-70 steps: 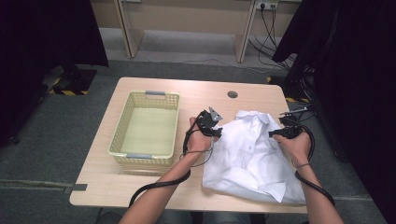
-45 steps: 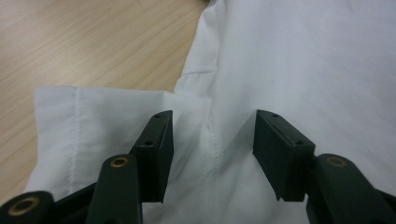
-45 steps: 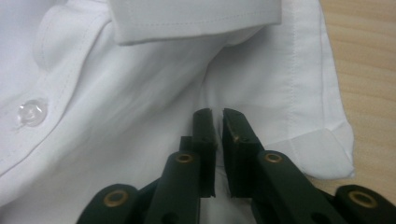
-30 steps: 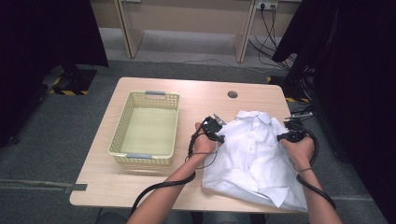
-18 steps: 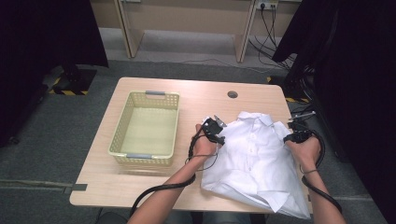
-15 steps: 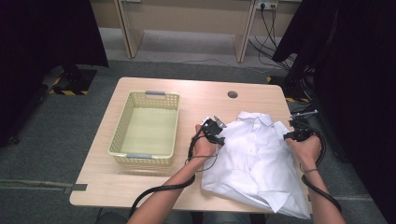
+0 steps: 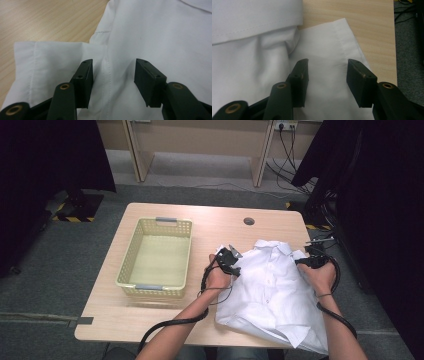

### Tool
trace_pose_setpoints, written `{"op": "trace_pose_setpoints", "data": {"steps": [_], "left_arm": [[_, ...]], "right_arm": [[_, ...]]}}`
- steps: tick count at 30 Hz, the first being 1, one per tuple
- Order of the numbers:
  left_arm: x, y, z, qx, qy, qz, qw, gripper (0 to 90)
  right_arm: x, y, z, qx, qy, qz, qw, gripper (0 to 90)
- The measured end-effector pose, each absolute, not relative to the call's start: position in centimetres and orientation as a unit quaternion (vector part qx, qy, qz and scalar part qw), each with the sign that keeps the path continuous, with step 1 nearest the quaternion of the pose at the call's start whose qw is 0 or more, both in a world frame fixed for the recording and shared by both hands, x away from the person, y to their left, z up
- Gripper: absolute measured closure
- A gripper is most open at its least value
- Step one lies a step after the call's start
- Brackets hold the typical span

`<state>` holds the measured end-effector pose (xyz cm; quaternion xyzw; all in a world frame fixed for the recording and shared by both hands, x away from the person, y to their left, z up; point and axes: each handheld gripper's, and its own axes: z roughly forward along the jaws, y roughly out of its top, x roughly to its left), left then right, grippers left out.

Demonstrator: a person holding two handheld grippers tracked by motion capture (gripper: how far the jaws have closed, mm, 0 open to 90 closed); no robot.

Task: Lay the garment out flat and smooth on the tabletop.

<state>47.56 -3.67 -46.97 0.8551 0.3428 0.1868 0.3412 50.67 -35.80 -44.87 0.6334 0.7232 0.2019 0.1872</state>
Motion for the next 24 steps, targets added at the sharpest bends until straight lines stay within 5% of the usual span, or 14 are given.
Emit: {"op": "trace_pose_setpoints", "data": {"steps": [5, 15, 24], "left_arm": [[47.55, -3.67, -46.97, 0.855, 0.343, 0.187, 0.341, 48.7], [47.49, -3.67, -46.98, 0.855, 0.344, 0.188, 0.34, 48.8], [47.31, -3.71, -47.01, 0.853, 0.345, 0.193, 0.34, 49.4]], "right_arm": [[51.02, -35.92, -45.13, 0.635, 0.72, 0.209, 0.186, 54.5], [50.61, -36.11, -45.11, 0.644, 0.709, 0.218, 0.185, 88.5], [50.15, -36.76, -44.48, 0.658, 0.691, 0.229, 0.193, 89.9]]}}
